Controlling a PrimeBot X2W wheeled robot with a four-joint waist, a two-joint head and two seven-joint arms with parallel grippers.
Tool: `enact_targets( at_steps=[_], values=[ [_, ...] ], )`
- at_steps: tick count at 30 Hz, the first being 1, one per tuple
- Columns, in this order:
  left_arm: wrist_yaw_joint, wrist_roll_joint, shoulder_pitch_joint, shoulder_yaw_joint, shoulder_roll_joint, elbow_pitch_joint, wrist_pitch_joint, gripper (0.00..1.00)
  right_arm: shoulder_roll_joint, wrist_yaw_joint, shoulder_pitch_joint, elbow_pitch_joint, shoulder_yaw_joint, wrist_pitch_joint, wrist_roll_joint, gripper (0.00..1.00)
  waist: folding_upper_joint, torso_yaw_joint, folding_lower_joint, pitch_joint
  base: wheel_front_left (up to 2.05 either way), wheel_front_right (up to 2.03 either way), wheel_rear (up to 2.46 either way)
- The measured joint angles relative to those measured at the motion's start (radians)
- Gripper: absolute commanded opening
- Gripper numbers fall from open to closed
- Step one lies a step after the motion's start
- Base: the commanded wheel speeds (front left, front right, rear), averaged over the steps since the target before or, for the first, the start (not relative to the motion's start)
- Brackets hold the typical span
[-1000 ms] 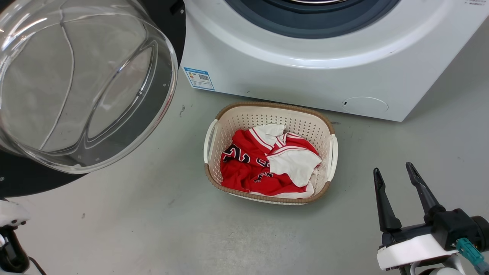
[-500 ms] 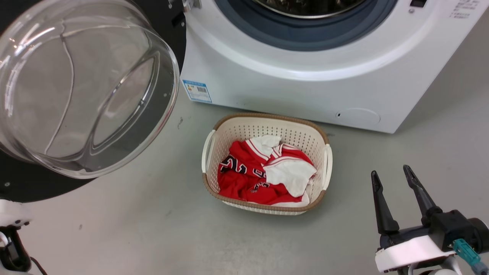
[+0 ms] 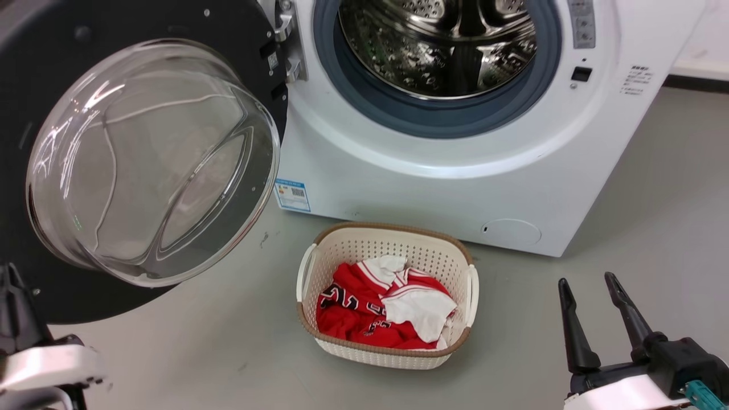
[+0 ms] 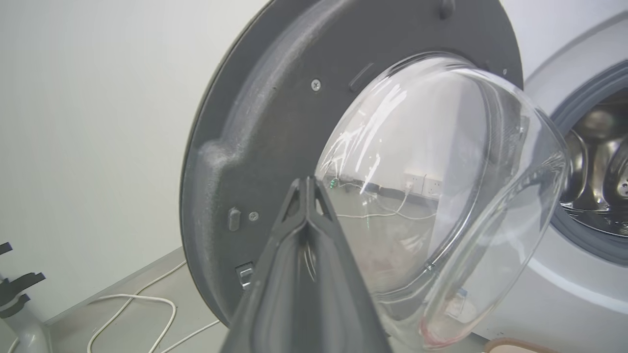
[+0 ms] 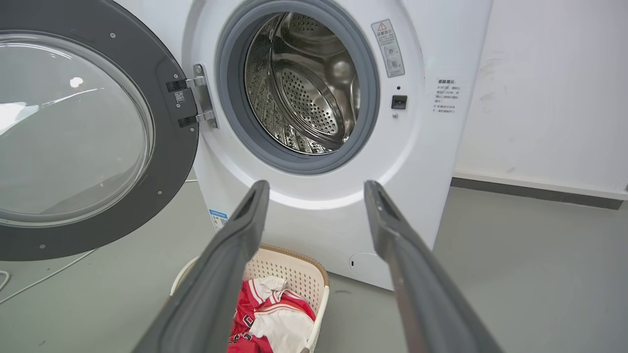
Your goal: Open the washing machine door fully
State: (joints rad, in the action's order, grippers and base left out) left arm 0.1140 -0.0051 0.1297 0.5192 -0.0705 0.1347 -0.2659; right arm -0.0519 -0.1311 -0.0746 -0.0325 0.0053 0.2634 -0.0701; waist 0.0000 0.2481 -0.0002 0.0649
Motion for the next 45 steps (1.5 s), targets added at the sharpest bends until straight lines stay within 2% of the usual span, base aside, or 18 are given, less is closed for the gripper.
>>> enact_targets(
  at_steps=[8,19,20,21,22,32,45],
  values=[
    [-0.019,0.012,-0.121,-0.187,0.019,-0.131,0.000,0.00,0.000,0.000,-0.027,0.058,-0.030,0.000,-0.010,1.00,0.0000,-0.033,0.0000,-0.046,0.00,0.00,0.00],
    [-0.079,-0.049,-0.195,-0.440,0.020,-0.181,0.000,0.00,0.000,0.000,-0.060,0.143,-0.053,0.000,-0.009,1.00,0.0000,-0.099,0.0001,-0.073,0.00,0.00,0.00],
    [-0.081,-0.049,-0.197,-0.454,0.020,-0.180,0.000,0.22,0.001,0.000,-0.063,0.146,-0.055,0.000,-0.010,1.00,0.0000,-0.106,0.0001,-0.073,0.00,0.00,0.00],
    [-0.089,-0.049,-0.199,-0.465,0.020,-0.179,0.000,0.64,0.000,0.000,-0.070,0.149,-0.056,0.000,-0.011,1.00,0.0000,-0.113,0.0000,-0.074,0.00,0.00,0.00],
    [-0.096,-0.048,-0.202,-0.475,0.020,-0.179,0.000,1.00,0.000,0.000,-0.073,0.150,-0.054,0.000,-0.011,1.00,0.0000,-0.119,0.0001,-0.074,0.00,0.00,0.00],
    [-0.123,-0.053,-0.227,-0.523,0.020,-0.148,0.000,1.00,0.001,0.000,-0.093,0.147,-0.050,0.000,-0.024,1.00,0.0000,-0.183,0.0002,-0.078,0.00,0.00,0.00],
    [-0.129,-0.046,-0.228,-0.537,0.020,-0.115,0.000,1.00,0.001,0.000,-0.098,0.110,-0.050,0.000,-0.046,1.00,0.0000,-0.233,0.0001,-0.081,0.00,0.00,0.00]
  ],
)
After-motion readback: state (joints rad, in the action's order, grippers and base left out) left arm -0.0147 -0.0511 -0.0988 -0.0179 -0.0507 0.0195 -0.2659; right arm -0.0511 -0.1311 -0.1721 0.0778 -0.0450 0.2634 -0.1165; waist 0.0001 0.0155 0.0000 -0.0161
